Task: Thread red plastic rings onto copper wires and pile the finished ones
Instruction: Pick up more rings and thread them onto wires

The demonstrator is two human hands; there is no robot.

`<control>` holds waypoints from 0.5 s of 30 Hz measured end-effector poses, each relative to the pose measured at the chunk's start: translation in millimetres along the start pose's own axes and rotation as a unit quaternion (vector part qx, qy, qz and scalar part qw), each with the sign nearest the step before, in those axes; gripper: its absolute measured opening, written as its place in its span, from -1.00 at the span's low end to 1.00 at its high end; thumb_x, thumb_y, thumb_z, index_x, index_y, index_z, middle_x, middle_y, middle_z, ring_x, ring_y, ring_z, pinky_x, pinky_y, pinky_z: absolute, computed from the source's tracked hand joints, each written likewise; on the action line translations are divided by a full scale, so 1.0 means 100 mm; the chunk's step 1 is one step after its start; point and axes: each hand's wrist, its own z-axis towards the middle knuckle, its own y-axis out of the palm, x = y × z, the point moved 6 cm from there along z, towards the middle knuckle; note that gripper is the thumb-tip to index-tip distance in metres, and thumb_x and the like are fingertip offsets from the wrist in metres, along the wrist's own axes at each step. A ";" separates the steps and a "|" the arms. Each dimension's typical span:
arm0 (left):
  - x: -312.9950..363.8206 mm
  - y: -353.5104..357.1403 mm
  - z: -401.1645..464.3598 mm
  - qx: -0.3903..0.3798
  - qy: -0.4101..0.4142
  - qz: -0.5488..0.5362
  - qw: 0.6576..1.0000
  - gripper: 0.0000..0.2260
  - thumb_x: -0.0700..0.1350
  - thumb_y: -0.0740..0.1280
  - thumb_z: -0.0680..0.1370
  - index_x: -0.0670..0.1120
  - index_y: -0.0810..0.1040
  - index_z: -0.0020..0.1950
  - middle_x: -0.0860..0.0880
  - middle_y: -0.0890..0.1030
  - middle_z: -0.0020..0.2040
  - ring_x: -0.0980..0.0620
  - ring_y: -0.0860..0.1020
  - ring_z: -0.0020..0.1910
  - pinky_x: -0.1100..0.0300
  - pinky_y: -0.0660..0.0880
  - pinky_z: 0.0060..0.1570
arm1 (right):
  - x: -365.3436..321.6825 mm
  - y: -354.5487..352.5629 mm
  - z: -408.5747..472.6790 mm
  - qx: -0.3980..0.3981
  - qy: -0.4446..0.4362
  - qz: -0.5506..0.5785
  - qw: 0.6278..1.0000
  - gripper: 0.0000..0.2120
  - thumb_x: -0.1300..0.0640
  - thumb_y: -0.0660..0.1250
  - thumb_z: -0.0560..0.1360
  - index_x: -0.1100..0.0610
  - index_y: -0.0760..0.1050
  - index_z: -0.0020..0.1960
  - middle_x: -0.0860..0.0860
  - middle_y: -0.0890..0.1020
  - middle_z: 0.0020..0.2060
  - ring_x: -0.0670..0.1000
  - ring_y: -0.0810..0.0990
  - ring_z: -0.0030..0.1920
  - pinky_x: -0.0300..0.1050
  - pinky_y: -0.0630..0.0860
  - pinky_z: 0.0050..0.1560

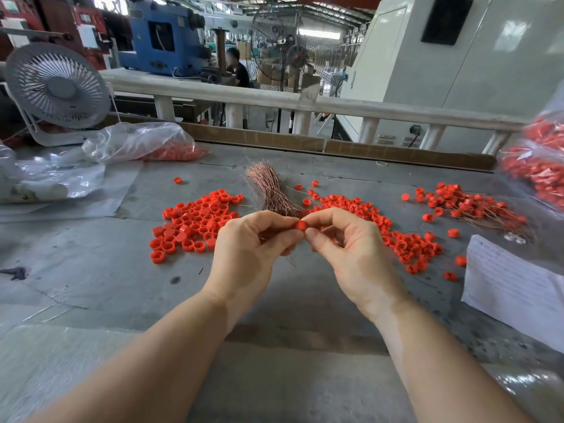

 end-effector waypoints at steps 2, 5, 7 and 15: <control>0.01 0.00 0.00 -0.001 0.002 0.005 1.000 -0.69 -0.35 0.46 0.36 0.10 0.60 -0.27 0.10 0.62 -0.43 0.18 0.53 -0.45 0.35 0.53 -0.30 | 0.00 0.00 0.00 -0.001 0.001 0.000 1.000 -0.77 0.26 0.37 0.46 -0.07 0.58 -0.20 -0.19 0.62 -0.33 -0.15 0.52 -0.27 -0.19 0.49 -0.13; 0.03 0.01 0.00 -0.009 -0.004 -0.011 1.000 -0.74 -0.35 0.44 0.37 0.04 0.62 -0.23 0.10 0.63 -0.42 0.16 0.56 -0.42 0.38 0.52 -0.32 | -0.02 0.00 0.00 0.003 0.000 -0.002 1.000 -0.76 0.27 0.37 0.46 -0.07 0.57 -0.20 -0.21 0.62 -0.34 -0.17 0.51 -0.29 -0.20 0.48 -0.15; 0.03 0.03 -0.01 -0.020 -0.015 -0.036 0.999 -0.77 -0.35 0.43 0.39 0.00 0.63 -0.18 0.08 0.65 -0.36 0.10 0.60 -0.36 0.37 0.52 -0.32 | -0.03 -0.01 -0.01 0.011 -0.003 -0.001 1.000 -0.77 0.27 0.37 0.46 -0.06 0.57 -0.21 -0.20 0.62 -0.34 -0.17 0.52 -0.30 -0.22 0.48 -0.16; -0.07 0.07 -0.03 -0.056 -0.101 -0.163 0.980 -0.85 -0.33 0.39 0.41 -0.13 0.64 -0.08 -0.06 0.69 -0.23 0.06 0.63 -0.25 0.32 0.54 -0.27 | -0.12 -0.03 -0.02 0.027 -0.043 -0.035 0.998 -0.74 0.32 0.40 0.43 -0.06 0.57 -0.20 -0.26 0.62 -0.35 -0.24 0.55 -0.30 -0.45 0.39 -0.24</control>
